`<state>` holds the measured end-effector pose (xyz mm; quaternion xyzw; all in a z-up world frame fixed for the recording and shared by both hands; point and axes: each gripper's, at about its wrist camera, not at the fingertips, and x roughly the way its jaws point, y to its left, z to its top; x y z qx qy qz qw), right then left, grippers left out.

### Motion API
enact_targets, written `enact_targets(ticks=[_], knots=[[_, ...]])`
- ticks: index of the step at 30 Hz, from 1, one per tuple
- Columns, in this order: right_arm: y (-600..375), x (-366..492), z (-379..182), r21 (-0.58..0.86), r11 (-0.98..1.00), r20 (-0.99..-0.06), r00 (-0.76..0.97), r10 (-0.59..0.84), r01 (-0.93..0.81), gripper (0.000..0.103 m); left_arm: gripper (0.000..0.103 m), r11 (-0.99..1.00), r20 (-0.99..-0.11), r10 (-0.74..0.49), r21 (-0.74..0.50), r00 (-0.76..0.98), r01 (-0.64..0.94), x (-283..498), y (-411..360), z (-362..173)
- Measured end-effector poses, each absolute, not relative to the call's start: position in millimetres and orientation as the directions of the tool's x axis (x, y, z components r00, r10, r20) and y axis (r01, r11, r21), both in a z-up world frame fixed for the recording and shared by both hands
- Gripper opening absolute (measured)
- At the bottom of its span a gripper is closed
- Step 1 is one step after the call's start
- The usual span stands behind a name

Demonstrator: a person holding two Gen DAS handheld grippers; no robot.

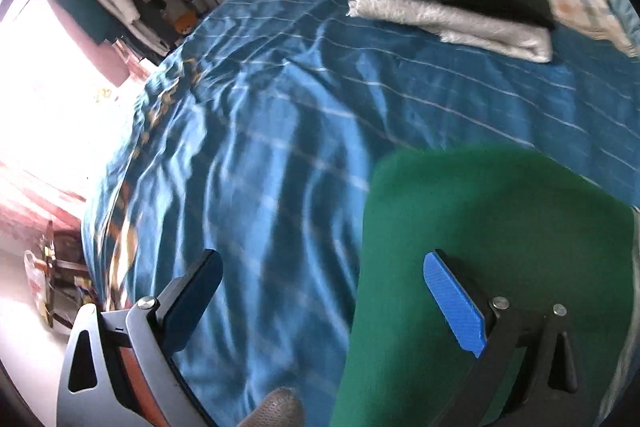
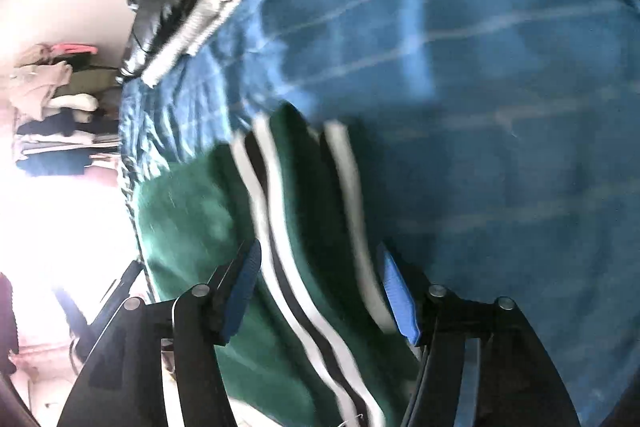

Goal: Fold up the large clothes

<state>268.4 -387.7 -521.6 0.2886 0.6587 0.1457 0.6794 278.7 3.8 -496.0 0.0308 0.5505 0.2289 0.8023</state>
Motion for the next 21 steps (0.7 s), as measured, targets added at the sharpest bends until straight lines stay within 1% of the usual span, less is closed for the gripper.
enact_targets(ticks=[3, 4, 7, 8, 9, 10, 11, 14, 15, 16, 17, 19, 20, 21], knots=[[-360.6, 291.6, -545.3, 0.592, 0.786, -0.803, 0.048, 0.594, 0.178, 0.062, 0.103, 0.886, -0.881, 0.412, 0.328, 0.233, -0.327, 314.8, 16.7, -534.7], [-339.7, 305.5, -554.0, 0.586, 0.790, -0.807, 0.036, 0.590, 0.179, 0.062, 0.103, 0.888, -0.889, 0.401, 0.319, 0.220, -0.329, 319.0, 20.6, -542.0], [-331.6, 315.2, -570.5, 0.585, 0.793, -0.806, 0.020, 0.591, 0.170, 0.061, 0.103, 0.904, -0.922, 0.327, 0.242, 0.207, -0.352, 323.2, 35.8, -550.6], [-330.7, 316.1, -570.6, 0.580, 0.798, -0.812, 0.040, 0.582, 0.163, 0.055, 0.103, 0.907, -0.925, 0.318, 0.232, 0.209, -0.351, 321.7, 37.3, -549.8], [-332.7, 314.2, -567.5, 0.578, 0.801, -0.815, 0.064, 0.576, 0.156, 0.020, 0.103, 0.910, -0.925, 0.315, 0.231, 0.212, -0.345, 319.3, 37.6, -548.6], [-335.2, 313.3, -561.7, 0.580, 0.797, -0.814, 0.085, 0.574, 0.172, 0.012, 0.103, 0.911, -0.923, 0.317, 0.232, 0.218, -0.340, 317.0, 37.2, -547.0], [-339.1, 310.8, -552.2, 0.574, 0.797, -0.819, 0.119, 0.561, 0.188, 0.009, 0.103, 0.913, -0.921, 0.320, 0.237, 0.223, -0.332, 315.0, 36.2, -544.8], [-347.6, 306.4, -525.7, 0.510, 0.842, -0.856, 0.203, 0.476, 0.178, 0.008, 0.103, 0.918, -0.914, 0.320, 0.235, 0.247, -0.320, 306.2, 33.0, -524.7], [-346.9, 307.8, -531.2, 0.463, 0.870, -0.883, 0.179, 0.435, 0.169, 0.008, 0.103, 0.916, -0.909, 0.326, 0.236, 0.259, -0.326, 300.4, 34.5, -514.7], [-349.3, 308.2, -542.7, 0.453, 0.872, -0.890, 0.146, 0.432, 0.184, 0.008, 0.103, 0.913, -0.905, 0.326, 0.228, 0.272, -0.337, 294.2, 37.7, -504.8], [-352.7, 307.0, -557.4, 0.472, 0.854, -0.882, 0.107, 0.460, 0.219, 0.009, 0.103, 0.913, -0.903, 0.319, 0.211, 0.287, -0.350, 286.6, 42.7, -495.6], [-356.0, 307.3, -568.3, 0.525, 0.823, -0.849, 0.065, 0.525, 0.216, 0.010, 0.103, 0.904, -0.903, 0.317, 0.194, 0.292, -0.381, 261.9, 50.5, -478.0], [-359.0, 308.0, -565.3, 0.539, 0.815, -0.840, 0.064, 0.539, 0.212, 0.014, 0.103, 0.902, -0.911, 0.298, 0.171, 0.286, -0.396, 246.7, 55.2, -471.9], [-364.2, 307.8, -559.6, 0.544, 0.812, -0.836, 0.052, 0.546, 0.210, 0.023, 0.103, 0.901, -0.919, 0.279, 0.150, 0.279, -0.408, 236.4, 57.6, -469.8]])
